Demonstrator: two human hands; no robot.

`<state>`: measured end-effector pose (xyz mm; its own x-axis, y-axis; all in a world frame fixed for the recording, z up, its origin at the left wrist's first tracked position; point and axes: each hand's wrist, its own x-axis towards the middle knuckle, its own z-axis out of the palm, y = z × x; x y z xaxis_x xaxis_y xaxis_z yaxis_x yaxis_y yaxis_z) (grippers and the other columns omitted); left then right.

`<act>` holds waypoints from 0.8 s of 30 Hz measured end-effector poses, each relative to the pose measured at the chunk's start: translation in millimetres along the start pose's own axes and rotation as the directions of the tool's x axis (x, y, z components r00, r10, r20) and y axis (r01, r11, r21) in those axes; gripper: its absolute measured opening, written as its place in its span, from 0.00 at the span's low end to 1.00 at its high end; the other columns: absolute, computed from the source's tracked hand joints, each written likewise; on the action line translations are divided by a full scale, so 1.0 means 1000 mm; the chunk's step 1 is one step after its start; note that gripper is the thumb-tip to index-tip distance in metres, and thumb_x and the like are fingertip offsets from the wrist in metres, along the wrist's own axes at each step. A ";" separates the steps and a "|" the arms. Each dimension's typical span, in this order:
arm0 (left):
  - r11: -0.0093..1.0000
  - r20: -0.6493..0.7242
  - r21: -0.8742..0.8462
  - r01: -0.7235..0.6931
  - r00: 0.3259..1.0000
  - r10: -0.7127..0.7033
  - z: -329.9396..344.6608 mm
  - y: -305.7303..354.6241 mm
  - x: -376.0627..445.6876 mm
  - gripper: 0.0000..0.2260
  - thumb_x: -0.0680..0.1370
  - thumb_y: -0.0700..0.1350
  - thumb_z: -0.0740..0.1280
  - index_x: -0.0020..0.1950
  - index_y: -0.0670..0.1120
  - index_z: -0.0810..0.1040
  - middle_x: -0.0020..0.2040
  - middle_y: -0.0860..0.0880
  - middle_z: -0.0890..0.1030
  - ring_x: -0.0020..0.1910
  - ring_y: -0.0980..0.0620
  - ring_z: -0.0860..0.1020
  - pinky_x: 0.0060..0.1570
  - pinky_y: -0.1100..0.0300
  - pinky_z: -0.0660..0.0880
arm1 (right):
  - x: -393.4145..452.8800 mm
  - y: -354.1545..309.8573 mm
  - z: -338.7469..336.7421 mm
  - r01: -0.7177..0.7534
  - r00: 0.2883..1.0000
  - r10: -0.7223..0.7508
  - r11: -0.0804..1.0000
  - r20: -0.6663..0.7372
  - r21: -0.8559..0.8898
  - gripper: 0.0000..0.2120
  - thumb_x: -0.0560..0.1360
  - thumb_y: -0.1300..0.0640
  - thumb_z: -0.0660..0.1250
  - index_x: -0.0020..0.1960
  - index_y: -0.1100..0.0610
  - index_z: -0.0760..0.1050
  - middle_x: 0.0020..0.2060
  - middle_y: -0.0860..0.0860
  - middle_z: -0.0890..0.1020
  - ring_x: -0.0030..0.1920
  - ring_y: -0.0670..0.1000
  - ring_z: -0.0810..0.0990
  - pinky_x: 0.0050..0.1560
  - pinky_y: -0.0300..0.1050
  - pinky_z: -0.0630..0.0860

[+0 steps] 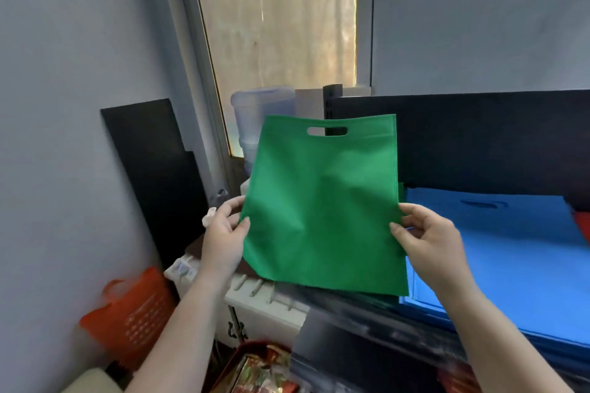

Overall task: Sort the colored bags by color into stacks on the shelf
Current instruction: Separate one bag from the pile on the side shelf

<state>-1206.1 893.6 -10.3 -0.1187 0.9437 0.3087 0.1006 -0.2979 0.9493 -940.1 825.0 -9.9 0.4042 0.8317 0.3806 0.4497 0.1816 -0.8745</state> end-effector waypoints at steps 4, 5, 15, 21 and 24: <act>0.989 0.113 0.145 -0.018 0.994 0.001 0.004 -0.023 0.043 0.13 0.79 0.33 0.61 0.55 0.50 0.74 0.53 0.43 0.82 0.53 0.46 0.81 0.54 0.46 0.77 | 0.013 0.007 0.015 -0.017 0.999 0.005 0.977 -0.053 -0.213 0.15 0.74 0.64 0.70 0.60 0.61 0.77 0.35 0.45 0.76 0.34 0.44 0.73 0.35 0.37 0.68; 0.983 0.134 0.180 -0.023 0.991 -0.001 0.008 -0.029 0.051 0.12 0.79 0.32 0.61 0.56 0.48 0.74 0.54 0.42 0.81 0.55 0.43 0.80 0.57 0.46 0.76 | 0.016 0.010 0.017 -0.032 0.998 0.017 0.965 -0.063 -0.261 0.15 0.74 0.63 0.70 0.61 0.61 0.77 0.35 0.46 0.75 0.35 0.45 0.73 0.38 0.40 0.68; 0.806 0.269 0.588 -0.069 0.956 -0.114 0.028 -0.064 0.083 0.15 0.75 0.34 0.67 0.62 0.39 0.76 0.57 0.42 0.81 0.56 0.45 0.78 0.55 0.56 0.72 | 0.034 0.044 0.035 -0.250 0.949 0.314 0.739 -0.008 -0.626 0.18 0.76 0.58 0.67 0.64 0.62 0.72 0.53 0.56 0.79 0.54 0.56 0.76 0.50 0.45 0.73; 0.573 0.314 0.797 -0.193 0.942 -0.121 0.025 -0.056 0.084 0.17 0.76 0.45 0.68 0.64 0.45 0.75 0.60 0.46 0.78 0.59 0.46 0.75 0.58 0.52 0.73 | 0.034 0.041 0.028 -0.225 0.954 0.300 0.701 -0.006 -0.677 0.16 0.76 0.60 0.64 0.63 0.62 0.69 0.47 0.53 0.76 0.50 0.56 0.76 0.44 0.48 0.73; 0.410 0.372 0.853 -0.322 0.927 -0.047 0.039 -0.034 0.078 0.19 0.78 0.50 0.64 0.68 0.48 0.72 0.64 0.48 0.76 0.62 0.46 0.73 0.59 0.52 0.71 | 0.033 0.031 0.012 -0.141 0.975 0.223 0.694 0.025 -0.706 0.18 0.78 0.56 0.62 0.66 0.59 0.68 0.54 0.53 0.75 0.55 0.55 0.74 0.48 0.47 0.72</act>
<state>-1180.1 982.7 -20.9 0.2528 0.9424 0.2190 0.9224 -0.3030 0.2395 -922.5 864.3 -27.9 0.4742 0.8641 0.1685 0.8176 -0.3613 -0.4483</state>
